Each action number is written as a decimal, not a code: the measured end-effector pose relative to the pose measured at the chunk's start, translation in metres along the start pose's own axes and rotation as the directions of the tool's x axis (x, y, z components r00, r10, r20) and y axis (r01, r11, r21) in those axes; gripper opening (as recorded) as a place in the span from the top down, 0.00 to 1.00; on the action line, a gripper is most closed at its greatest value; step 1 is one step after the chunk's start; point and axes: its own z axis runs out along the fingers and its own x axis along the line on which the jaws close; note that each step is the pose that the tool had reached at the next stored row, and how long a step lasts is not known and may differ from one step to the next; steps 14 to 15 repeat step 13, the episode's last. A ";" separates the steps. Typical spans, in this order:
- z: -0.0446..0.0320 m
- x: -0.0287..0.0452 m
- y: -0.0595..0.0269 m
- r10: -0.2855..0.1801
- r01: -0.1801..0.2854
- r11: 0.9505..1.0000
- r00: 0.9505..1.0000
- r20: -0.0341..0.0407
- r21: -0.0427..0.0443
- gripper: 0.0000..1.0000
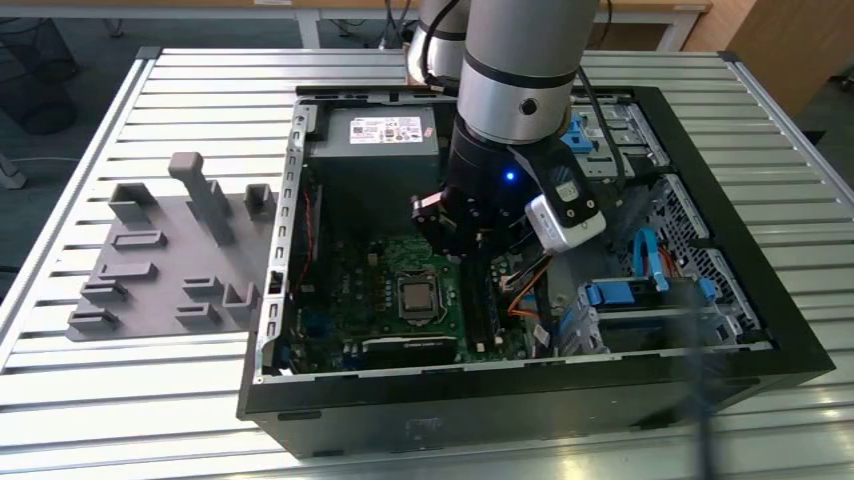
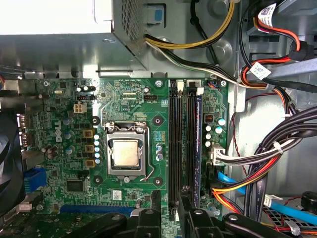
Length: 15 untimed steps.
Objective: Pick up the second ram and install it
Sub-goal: 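Press down the second ram until it locks into place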
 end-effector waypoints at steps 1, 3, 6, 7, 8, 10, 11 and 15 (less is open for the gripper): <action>0.0000 0.0000 0.0000 0.000 0.000 1.000 1.000 0.000 0.000 0.73; 0.0000 0.0000 0.0000 0.000 0.000 1.000 1.000 0.000 0.000 0.80; 0.0000 0.0000 0.0000 0.000 0.000 1.000 1.000 0.000 0.000 0.86; 0.0000 0.0000 0.0000 0.000 0.000 1.000 1.000 0.000 0.000 0.89; 0.0000 0.0000 0.0000 0.000 0.000 1.000 1.000 0.000 0.000 0.89; 0.0000 0.0000 0.0000 0.000 0.000 1.000 1.000 0.000 0.000 0.89; 0.0000 0.0000 0.0000 0.000 0.000 1.000 1.000 0.000 0.000 0.89; 0.0000 0.0000 0.0000 0.000 0.000 1.000 1.000 0.000 0.000 0.89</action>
